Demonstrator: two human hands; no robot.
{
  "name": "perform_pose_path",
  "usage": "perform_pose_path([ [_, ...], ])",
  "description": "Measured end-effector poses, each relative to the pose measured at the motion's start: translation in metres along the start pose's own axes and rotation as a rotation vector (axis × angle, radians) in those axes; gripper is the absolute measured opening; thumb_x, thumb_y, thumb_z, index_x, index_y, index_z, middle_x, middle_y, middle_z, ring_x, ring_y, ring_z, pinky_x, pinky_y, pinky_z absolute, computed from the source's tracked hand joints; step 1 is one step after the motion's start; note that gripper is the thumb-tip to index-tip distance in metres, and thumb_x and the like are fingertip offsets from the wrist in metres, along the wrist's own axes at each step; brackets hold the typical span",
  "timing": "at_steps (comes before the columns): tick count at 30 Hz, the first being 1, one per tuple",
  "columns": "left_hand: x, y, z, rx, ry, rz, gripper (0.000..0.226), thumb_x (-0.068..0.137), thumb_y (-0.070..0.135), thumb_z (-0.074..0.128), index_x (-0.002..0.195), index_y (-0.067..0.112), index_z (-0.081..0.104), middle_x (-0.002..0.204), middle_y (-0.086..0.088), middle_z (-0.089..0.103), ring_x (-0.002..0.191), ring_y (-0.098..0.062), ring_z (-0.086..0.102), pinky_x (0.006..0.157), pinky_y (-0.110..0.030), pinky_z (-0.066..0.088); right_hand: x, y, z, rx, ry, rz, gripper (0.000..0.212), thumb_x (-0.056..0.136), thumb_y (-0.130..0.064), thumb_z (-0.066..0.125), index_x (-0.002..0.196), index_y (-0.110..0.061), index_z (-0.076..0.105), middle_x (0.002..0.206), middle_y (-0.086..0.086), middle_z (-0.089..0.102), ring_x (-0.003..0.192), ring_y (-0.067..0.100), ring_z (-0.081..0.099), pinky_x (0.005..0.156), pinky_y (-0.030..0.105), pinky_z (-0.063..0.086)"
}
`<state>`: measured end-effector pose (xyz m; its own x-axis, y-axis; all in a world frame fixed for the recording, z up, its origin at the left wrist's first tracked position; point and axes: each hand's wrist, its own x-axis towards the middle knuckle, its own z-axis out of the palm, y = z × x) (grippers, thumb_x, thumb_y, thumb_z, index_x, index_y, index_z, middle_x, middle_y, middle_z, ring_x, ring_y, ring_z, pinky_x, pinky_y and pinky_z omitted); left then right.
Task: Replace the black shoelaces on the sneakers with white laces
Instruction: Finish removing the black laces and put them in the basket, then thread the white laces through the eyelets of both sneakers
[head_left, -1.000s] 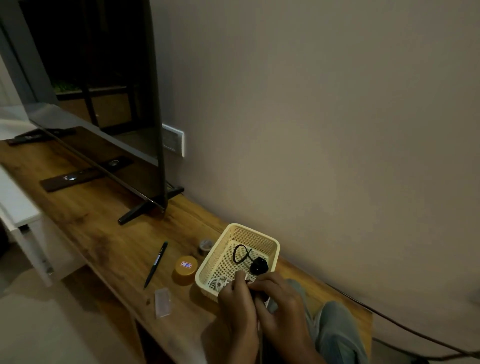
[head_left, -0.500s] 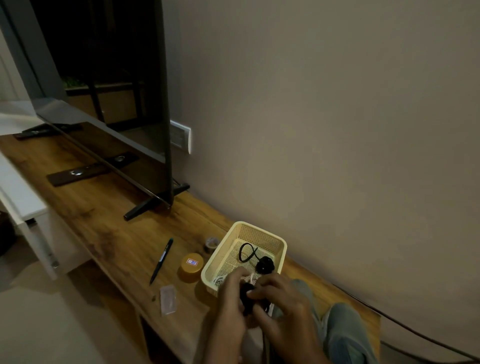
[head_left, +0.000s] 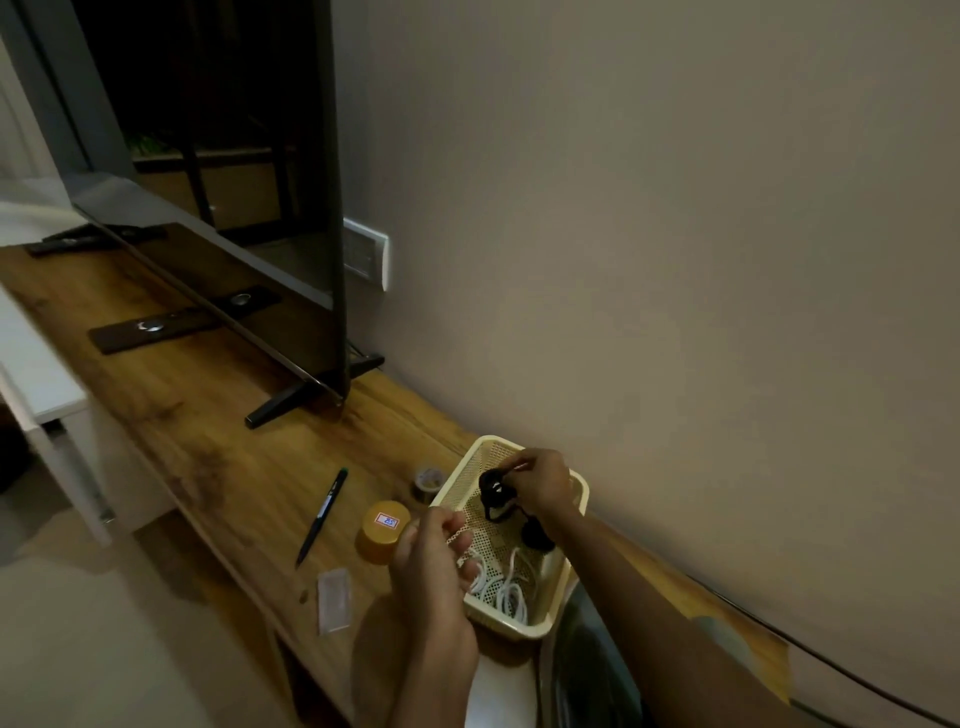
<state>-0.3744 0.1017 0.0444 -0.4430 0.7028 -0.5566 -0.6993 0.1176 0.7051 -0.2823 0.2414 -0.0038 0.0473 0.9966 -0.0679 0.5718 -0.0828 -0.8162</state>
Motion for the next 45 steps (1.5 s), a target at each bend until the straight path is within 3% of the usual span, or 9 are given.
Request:
perform_pose_path([
  [9, 0.008, 0.006, -0.010, 0.005, -0.009, 0.030, 0.013, 0.092, 0.011, 0.051, 0.081, 0.013, 0.058, 0.086, -0.003, 0.062, 0.078, -0.015, 0.057, 0.059, -0.026, 0.041, 0.022, 0.023, 0.020, -0.744, -0.091, -0.258, 0.034, 0.087, -0.010, 0.045, 0.109, -0.017, 0.070, 0.114, 0.010, 0.066, 0.107, 0.031, 0.055, 0.086, 0.038, 0.050],
  [14, 0.007, 0.008, -0.010, -0.002, -0.005, 0.013, 0.013, 0.092, 0.010, 0.051, 0.080, 0.012, 0.057, 0.085, -0.004, 0.061, 0.077, -0.015, 0.056, 0.060, -0.025, 0.040, 0.015, 0.006, -0.008, -0.483, -0.105, -0.224, 0.036, 0.093, -0.007, 0.041, 0.125, -0.005, 0.059, 0.131, 0.012, 0.056, 0.125, 0.030, 0.046, 0.102, 0.036, 0.037],
  [20, 0.003, 0.010, -0.009, -0.033, -0.010, -0.002, 0.014, 0.092, 0.011, 0.050, 0.080, 0.013, 0.057, 0.082, -0.001, 0.061, 0.075, -0.013, 0.056, 0.061, -0.025, 0.040, -0.020, -0.008, -0.057, -0.081, 0.094, -0.213, 0.022, 0.086, 0.003, 0.054, 0.102, 0.001, 0.070, 0.105, 0.012, 0.069, 0.099, 0.021, 0.063, 0.084, 0.023, 0.044],
  [23, 0.002, 0.009, -0.009, -0.026, 0.012, 0.019, 0.013, 0.092, 0.013, 0.051, 0.081, 0.013, 0.057, 0.084, -0.001, 0.062, 0.077, -0.013, 0.057, 0.063, -0.025, 0.041, -0.045, -0.010, -0.057, -0.252, -0.125, -0.322, 0.018, 0.084, 0.003, 0.058, 0.092, -0.003, 0.073, 0.093, 0.005, 0.069, 0.081, 0.011, 0.059, 0.076, 0.022, 0.042],
  [26, 0.001, 0.009, -0.010, -0.016, 0.013, 0.017, 0.012, 0.092, 0.013, 0.051, 0.082, 0.013, 0.057, 0.085, -0.002, 0.061, 0.078, -0.013, 0.057, 0.063, -0.025, 0.042, -0.059, 0.000, -0.042, -0.788, -0.433, -0.505, 0.028, 0.086, -0.007, 0.057, 0.109, -0.019, 0.068, 0.114, 0.000, 0.062, 0.103, 0.015, 0.049, 0.093, 0.033, 0.034],
  [29, 0.003, 0.009, -0.010, -0.013, 0.004, 0.007, 0.012, 0.092, 0.013, 0.052, 0.082, 0.012, 0.057, 0.084, -0.002, 0.061, 0.076, -0.013, 0.057, 0.062, -0.024, 0.041, -0.066, 0.009, -0.027, -1.115, -0.431, -0.558, 0.027, 0.091, -0.019, 0.053, 0.116, -0.023, 0.063, 0.126, 0.002, 0.051, 0.120, 0.023, 0.035, 0.099, 0.041, 0.022],
  [36, 0.002, 0.008, -0.009, -0.002, -0.015, 0.014, 0.013, 0.092, 0.013, 0.052, 0.081, 0.011, 0.057, 0.083, -0.002, 0.061, 0.075, -0.013, 0.056, 0.061, -0.024, 0.041, -0.055, 0.011, -0.049, -0.812, -0.236, -0.549, 0.015, 0.089, -0.018, 0.054, 0.096, -0.019, 0.067, 0.102, 0.004, 0.063, 0.103, 0.023, 0.050, 0.084, 0.030, 0.039],
  [40, -0.004, 0.004, -0.005, 0.016, -0.034, -0.015, 0.011, 0.091, 0.010, 0.052, 0.082, 0.010, 0.059, 0.083, -0.004, 0.062, 0.074, -0.013, 0.057, 0.059, -0.024, 0.041, -0.065, 0.013, -0.036, -1.050, -0.478, -0.472, 0.034, 0.091, -0.028, 0.054, 0.124, -0.022, 0.056, 0.125, 0.004, 0.054, 0.119, 0.024, 0.041, 0.102, 0.042, 0.026],
  [45, -0.004, 0.002, -0.003, -0.004, -0.032, -0.027, 0.011, 0.091, 0.010, 0.052, 0.083, 0.009, 0.059, 0.083, -0.003, 0.062, 0.072, -0.013, 0.056, 0.057, -0.023, 0.040, -0.066, 0.023, -0.013, -1.186, -0.412, -0.540, 0.021, 0.084, -0.016, 0.059, 0.102, -0.011, 0.065, 0.106, 0.009, 0.064, 0.108, 0.028, 0.053, 0.096, 0.041, 0.025],
])
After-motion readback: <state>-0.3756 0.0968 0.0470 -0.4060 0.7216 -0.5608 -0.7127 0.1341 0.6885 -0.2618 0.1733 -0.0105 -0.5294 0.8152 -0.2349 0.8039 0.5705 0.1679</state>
